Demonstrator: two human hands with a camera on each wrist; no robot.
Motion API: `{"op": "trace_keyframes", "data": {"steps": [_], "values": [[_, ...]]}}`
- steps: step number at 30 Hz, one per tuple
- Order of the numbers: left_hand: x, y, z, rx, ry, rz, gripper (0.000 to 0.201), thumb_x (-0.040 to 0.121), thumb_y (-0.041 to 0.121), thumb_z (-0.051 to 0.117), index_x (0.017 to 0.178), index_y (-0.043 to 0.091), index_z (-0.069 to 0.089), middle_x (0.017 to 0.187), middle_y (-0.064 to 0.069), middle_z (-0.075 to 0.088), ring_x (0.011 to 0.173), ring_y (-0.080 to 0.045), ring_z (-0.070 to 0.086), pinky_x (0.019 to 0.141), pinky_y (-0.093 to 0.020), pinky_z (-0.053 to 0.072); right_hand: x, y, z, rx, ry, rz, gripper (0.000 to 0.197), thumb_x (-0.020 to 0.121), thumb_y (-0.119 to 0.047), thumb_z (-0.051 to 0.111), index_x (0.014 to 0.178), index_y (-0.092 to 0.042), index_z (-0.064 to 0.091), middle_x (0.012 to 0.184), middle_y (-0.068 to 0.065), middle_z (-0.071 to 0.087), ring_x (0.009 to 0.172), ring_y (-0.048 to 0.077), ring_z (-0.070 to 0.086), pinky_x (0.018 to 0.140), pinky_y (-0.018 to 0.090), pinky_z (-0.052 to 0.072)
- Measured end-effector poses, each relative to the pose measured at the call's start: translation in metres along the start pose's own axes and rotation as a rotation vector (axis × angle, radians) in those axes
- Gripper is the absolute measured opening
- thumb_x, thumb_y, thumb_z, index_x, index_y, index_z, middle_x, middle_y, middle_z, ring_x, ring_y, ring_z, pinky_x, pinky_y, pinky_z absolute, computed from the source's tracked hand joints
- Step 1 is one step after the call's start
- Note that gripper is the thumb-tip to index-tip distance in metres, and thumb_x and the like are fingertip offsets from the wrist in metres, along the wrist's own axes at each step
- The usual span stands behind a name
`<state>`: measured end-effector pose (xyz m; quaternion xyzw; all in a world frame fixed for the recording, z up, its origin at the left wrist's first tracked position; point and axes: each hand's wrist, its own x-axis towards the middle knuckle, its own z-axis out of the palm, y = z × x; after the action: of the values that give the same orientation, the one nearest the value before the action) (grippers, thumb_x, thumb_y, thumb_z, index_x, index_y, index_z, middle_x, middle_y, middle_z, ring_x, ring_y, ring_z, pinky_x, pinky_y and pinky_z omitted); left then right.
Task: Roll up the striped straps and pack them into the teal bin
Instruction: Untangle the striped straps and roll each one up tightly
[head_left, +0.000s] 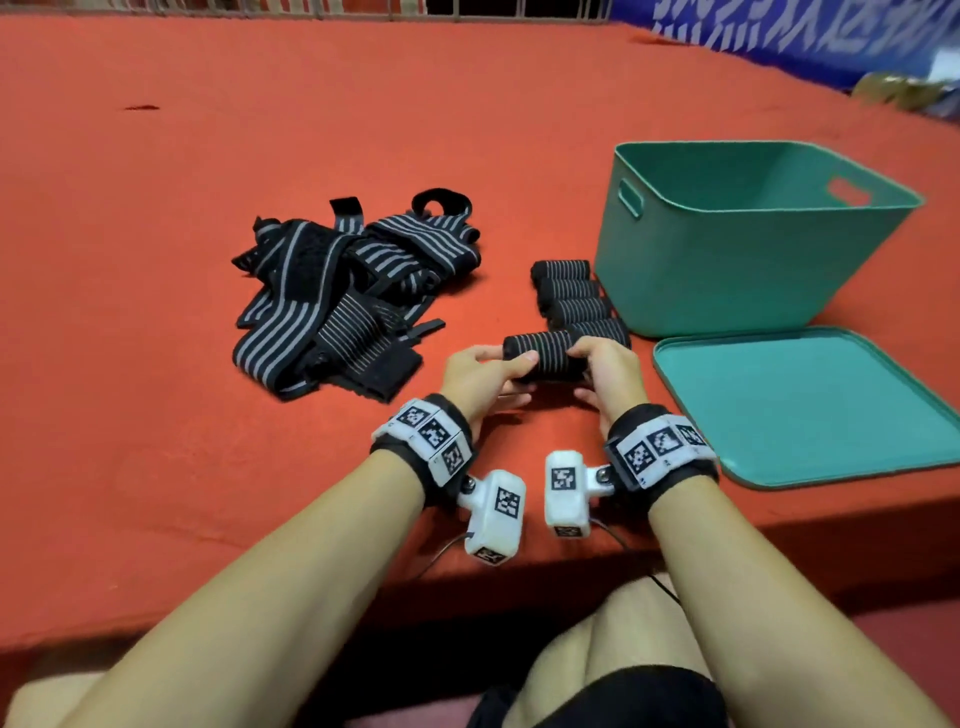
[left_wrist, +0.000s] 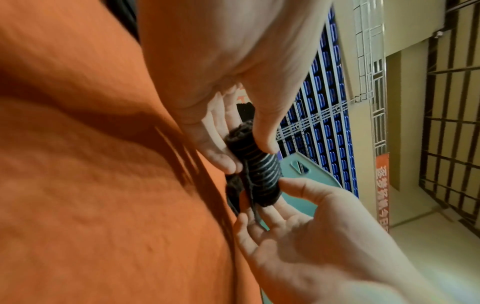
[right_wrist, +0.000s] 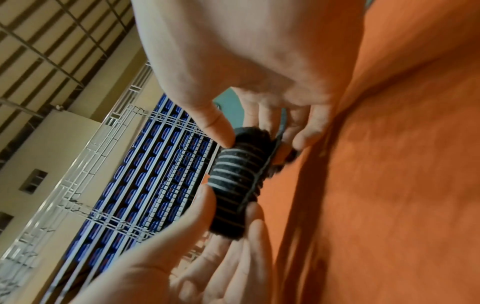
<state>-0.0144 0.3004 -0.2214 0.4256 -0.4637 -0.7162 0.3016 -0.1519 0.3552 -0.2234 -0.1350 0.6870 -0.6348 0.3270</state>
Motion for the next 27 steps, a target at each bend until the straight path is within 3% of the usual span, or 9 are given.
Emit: {"op": "trace_keyframes", "data": {"steps": [2,5,8,10,12,15,18,22,27], "values": [[0.004,-0.004,0.027,0.018,-0.027,-0.032,0.039,0.086,0.007,0.080,0.120,0.000,0.062,0.089,-0.017,0.073,0.059,-0.018,0.071,0.058,-0.027,0.060,0.011,0.001,-0.027,-0.024,0.040,-0.014,0.010,0.087,-0.008,0.062,0.093,-0.014,0.068,0.104,0.010,0.065,0.089,0.022,0.061,0.057,0.029,0.051],[0.010,-0.009,0.055,0.102,-0.034,-0.066,0.046,0.088,0.006,0.078,0.129,-0.001,0.057,0.096,-0.021,0.070,0.058,-0.018,0.068,0.051,-0.026,0.058,0.021,0.004,-0.052,-0.114,0.103,-0.040,0.017,0.092,-0.004,0.063,0.107,-0.010,0.068,0.103,0.011,0.066,0.090,0.023,0.064,0.074,0.037,0.060],[0.014,-0.013,0.070,0.163,-0.051,-0.115,0.049,0.093,0.006,0.073,0.136,0.000,0.050,0.102,-0.020,0.068,0.064,-0.021,0.067,0.051,-0.028,0.058,0.028,0.006,-0.065,-0.206,0.144,-0.053,0.014,0.091,-0.003,0.069,0.092,-0.017,0.068,0.085,0.003,0.067,0.074,0.021,0.067,0.085,0.042,0.061],[0.018,-0.014,0.073,0.190,-0.069,-0.132,0.051,0.094,0.006,0.071,0.140,0.001,0.048,0.109,-0.021,0.068,0.067,-0.022,0.068,0.054,-0.032,0.059,0.035,0.009,-0.069,-0.274,0.178,-0.059,0.019,0.085,-0.007,0.074,0.081,-0.025,0.069,0.082,0.002,0.071,0.075,0.024,0.072,0.089,0.046,0.061],[0.021,-0.011,0.070,0.222,-0.089,-0.122,0.050,0.096,0.007,0.068,0.142,0.003,0.048,0.119,-0.019,0.068,0.070,-0.022,0.070,0.054,-0.033,0.060,0.040,0.006,-0.068,-0.364,0.196,-0.066,0.016,0.080,-0.012,0.077,0.083,-0.026,0.071,0.098,0.006,0.076,0.094,0.030,0.073,0.097,0.047,0.057],[0.022,-0.003,0.054,0.295,-0.106,-0.086,0.035,0.098,0.010,0.063,0.132,0.008,0.057,0.118,-0.014,0.068,0.070,-0.020,0.070,0.049,-0.030,0.057,0.030,-0.007,-0.059,-0.610,0.233,-0.159,0.044,0.084,-0.012,0.074,0.127,-0.015,0.066,0.134,0.008,0.063,0.125,0.032,0.058,0.110,0.036,0.043],[0.023,0.008,0.024,0.322,-0.101,-0.031,0.016,0.101,0.008,0.056,0.116,0.013,0.059,0.101,-0.010,0.066,0.065,-0.020,0.068,0.048,-0.027,0.052,0.002,-0.022,-0.031,-0.710,0.259,-0.394,0.043,0.085,-0.020,0.068,0.128,-0.020,0.064,0.139,0.005,0.056,0.131,0.032,0.043,0.107,0.035,0.037],[0.021,0.035,-0.030,0.295,0.029,0.124,0.015,0.102,0.004,0.052,0.109,0.013,0.061,0.087,0.000,0.067,0.056,-0.013,0.064,0.041,-0.019,0.044,-0.017,-0.027,0.044,-0.617,-0.072,-0.459,0.026,0.086,-0.022,0.072,0.112,-0.024,0.072,0.121,0.002,0.069,0.120,0.025,0.059,0.103,0.035,0.046],[0.011,0.067,-0.125,0.354,0.304,0.289,0.017,0.097,0.005,0.057,0.097,0.020,0.067,0.089,0.000,0.071,0.065,-0.011,0.066,0.053,-0.025,0.049,-0.038,-0.005,0.149,-0.660,-0.359,-0.338,0.048,0.085,-0.024,0.078,0.129,-0.013,0.060,0.114,0.000,0.064,0.114,0.018,0.060,0.090,0.023,0.042]]}}
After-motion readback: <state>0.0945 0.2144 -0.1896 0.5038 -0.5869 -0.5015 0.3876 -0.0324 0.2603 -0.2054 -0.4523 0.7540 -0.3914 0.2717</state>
